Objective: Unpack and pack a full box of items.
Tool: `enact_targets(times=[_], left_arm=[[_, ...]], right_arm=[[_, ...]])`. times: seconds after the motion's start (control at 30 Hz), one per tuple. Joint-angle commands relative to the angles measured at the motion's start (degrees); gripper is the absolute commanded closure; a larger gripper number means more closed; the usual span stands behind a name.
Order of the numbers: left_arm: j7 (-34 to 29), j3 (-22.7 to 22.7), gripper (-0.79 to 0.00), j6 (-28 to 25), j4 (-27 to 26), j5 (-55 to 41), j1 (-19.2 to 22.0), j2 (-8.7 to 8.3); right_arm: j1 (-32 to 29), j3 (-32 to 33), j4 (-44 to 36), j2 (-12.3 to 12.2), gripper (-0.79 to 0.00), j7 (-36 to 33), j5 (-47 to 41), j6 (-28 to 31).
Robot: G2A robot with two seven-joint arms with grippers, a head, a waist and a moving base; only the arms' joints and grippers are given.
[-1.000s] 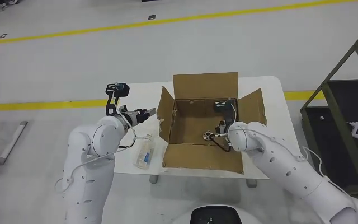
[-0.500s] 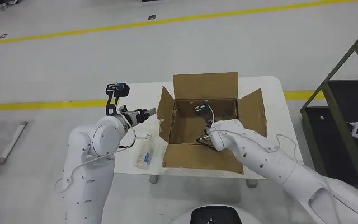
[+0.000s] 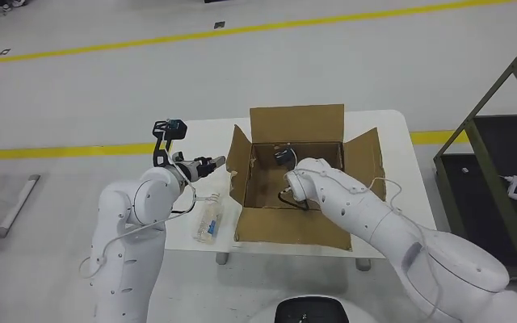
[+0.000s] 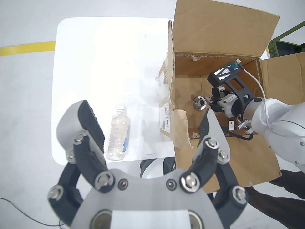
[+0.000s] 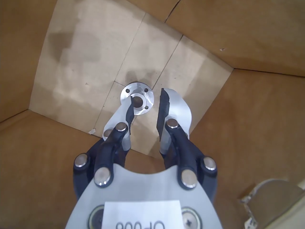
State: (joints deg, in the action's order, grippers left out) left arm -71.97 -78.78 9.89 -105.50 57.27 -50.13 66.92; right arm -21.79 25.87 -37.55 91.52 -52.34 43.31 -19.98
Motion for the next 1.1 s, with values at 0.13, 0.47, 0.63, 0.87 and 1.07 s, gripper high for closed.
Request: enact_targets(times=[0.13, 0.47, 0.63, 0.87, 1.07], left_arm=[[0.00, 0.00, -0.785, 0.00, 0.00, 0.00, 0.00, 0.00], [0.00, 0.00, -0.785, 0.00, 0.00, 0.00, 0.00, 0.00], [0.00, 0.00, -0.785, 0.00, 0.00, 0.00, 0.00, 0.00], [0.00, 0.00, -0.785, 0.00, 0.00, 0.00, 0.00, 0.00], [0.00, 0.00, -0.785, 0.00, 0.00, 0.00, 0.00, 0.00]], right_arm=[[0.52, -0.34, 5.95, 2.72, -0.329, 1.23, -1.32, 2.74], [0.63, -0.13, 13.00, 6.05, -0.342, 2.99, -2.48, 4.88], [0.94, 0.21, 15.62, 7.37, -0.339, 4.12, -2.73, 5.04], [1.51, 0.79, 18.88, 8.86, -0.339, 5.03, -2.90, 5.19], [1.73, 1.36, 21.37, 9.83, -0.342, 5.69, -3.10, 5.69]])
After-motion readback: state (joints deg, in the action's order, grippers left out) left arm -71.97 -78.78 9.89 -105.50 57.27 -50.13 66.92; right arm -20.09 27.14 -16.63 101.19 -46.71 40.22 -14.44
